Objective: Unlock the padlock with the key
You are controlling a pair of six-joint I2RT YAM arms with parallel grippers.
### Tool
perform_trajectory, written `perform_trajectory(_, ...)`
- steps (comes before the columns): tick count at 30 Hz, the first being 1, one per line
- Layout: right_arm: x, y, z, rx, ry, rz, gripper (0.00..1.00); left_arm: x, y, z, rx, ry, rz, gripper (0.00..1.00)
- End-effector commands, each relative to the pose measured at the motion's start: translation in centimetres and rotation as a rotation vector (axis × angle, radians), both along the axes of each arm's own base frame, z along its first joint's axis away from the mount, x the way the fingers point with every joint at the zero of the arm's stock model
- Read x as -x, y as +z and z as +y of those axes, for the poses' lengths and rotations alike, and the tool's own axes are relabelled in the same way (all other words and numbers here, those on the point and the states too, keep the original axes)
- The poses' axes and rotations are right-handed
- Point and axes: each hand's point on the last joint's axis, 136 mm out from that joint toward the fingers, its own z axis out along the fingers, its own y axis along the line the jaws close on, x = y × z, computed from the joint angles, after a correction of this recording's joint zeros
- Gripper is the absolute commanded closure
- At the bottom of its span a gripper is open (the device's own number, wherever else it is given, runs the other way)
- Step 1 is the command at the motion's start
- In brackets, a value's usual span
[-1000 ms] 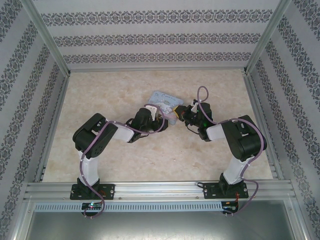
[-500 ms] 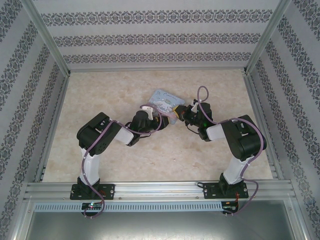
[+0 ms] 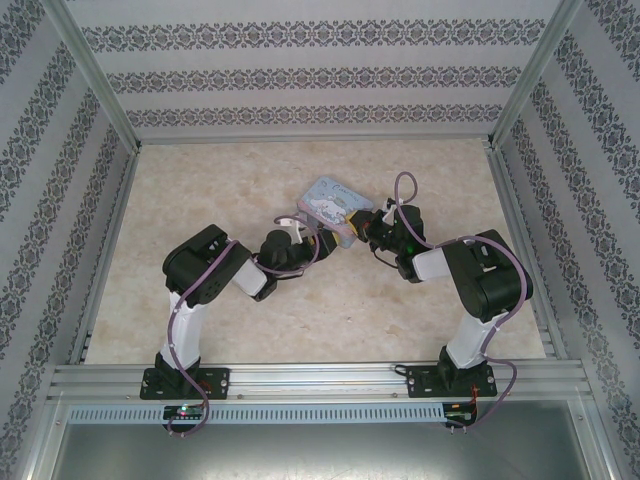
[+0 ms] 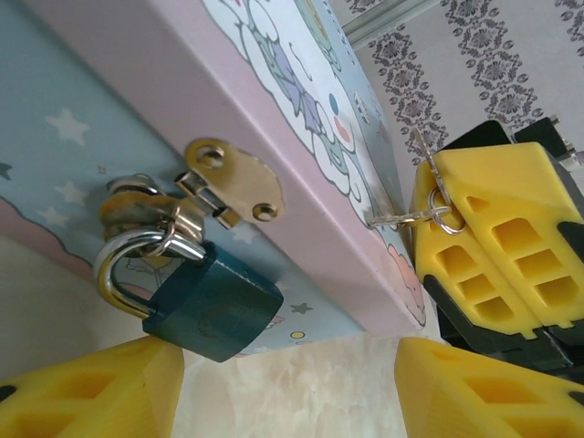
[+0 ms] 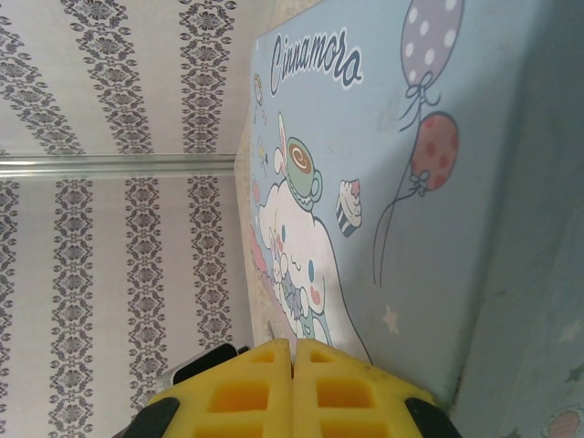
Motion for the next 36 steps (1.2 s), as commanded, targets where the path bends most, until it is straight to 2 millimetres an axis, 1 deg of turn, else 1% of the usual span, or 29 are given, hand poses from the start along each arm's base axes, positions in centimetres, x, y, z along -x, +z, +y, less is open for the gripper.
perform_trajectory(1, 0.5, -2.0, 0.1, 0.034, 0.012, 0.045, 1.0, 0.3, -0.9, 0.5, 0.02, 0.043, 0.046, 0.36)
perform_trajectory(4, 0.5, -1.9, 0.0, 0.033, 0.012, 0.043, 1.0, 0.0, -1.6, 0.9, 0.04, 0.071, 0.068, 0.36)
perform_trajectory(9, 0.6, -1.8, 0.0, 0.032, 0.012, 0.041, 1.0, -0.5, -2.6, 0.9, 0.046, 0.085, 0.089, 0.35)
perform_trajectory(15, 0.6, -1.9, 0.0, 0.033, 0.011, 0.043, 1.0, -1.1, -3.1, 0.5, 0.083, 0.097, 0.105, 0.35)
perform_trajectory(20, 0.6, -1.9, 0.0, 0.033, 0.011, 0.043, 1.0, -1.4, -3.5, 0.7, 0.13, 0.128, 0.136, 0.34)
perform_trajectory(24, 0.6, -1.9, 0.0, 0.034, 0.01, 0.043, 1.0, -1.4, -4.0, 0.7, 0.198, 0.162, 0.18, 0.32)
perform_trajectory(27, 0.6, -1.9, 0.0, 0.033, 0.01, 0.044, 1.0, -1.3, -4.4, 0.5, 0.224, 0.186, 0.215, 0.3)
perform_trajectory(31, 0.6, -1.9, 0.0, 0.032, 0.01, 0.042, 1.0, -1.4, -4.2, 0.2, 0.247, 0.199, 0.229, 0.29)
perform_trajectory(36, 0.6, -1.7, 0.0, 0.03, 0.009, 0.039, 1.0, -1.7, -4.9, 0.3, 0.281, 0.225, 0.274, 0.27)
